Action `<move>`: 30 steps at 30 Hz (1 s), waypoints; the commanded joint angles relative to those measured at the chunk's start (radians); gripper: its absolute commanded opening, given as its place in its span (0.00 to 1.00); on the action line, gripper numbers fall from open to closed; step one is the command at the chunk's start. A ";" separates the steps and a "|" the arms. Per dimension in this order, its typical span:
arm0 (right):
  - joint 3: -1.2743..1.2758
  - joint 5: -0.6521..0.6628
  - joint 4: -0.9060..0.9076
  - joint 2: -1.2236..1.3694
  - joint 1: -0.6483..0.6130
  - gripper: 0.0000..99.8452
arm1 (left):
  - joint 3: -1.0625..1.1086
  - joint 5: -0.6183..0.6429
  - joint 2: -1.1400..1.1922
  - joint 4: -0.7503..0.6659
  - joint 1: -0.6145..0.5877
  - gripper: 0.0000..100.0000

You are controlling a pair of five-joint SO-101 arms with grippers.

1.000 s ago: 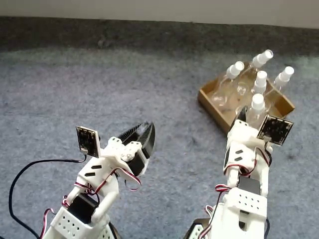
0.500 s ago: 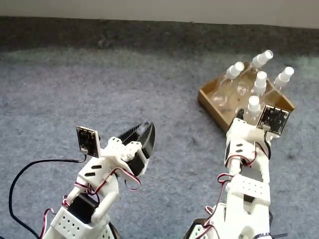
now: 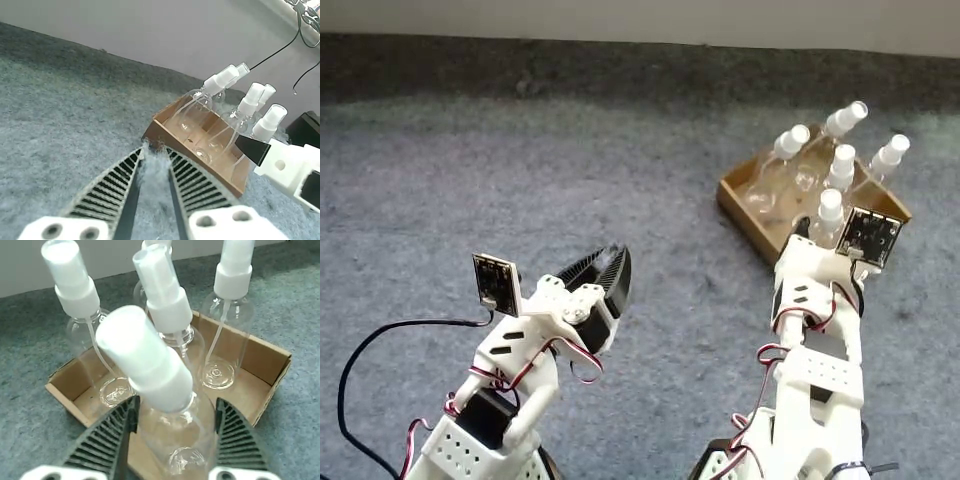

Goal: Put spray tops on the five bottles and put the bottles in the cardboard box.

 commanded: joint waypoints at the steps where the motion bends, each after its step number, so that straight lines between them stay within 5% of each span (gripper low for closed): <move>1: -0.041 0.003 0.004 0.018 0.005 0.15 | 0.021 -0.006 -0.010 -0.015 -0.005 0.01; 30: -0.039 0.052 0.008 0.007 0.010 0.23 | 0.021 -0.006 -0.008 -0.015 -0.007 0.01</move>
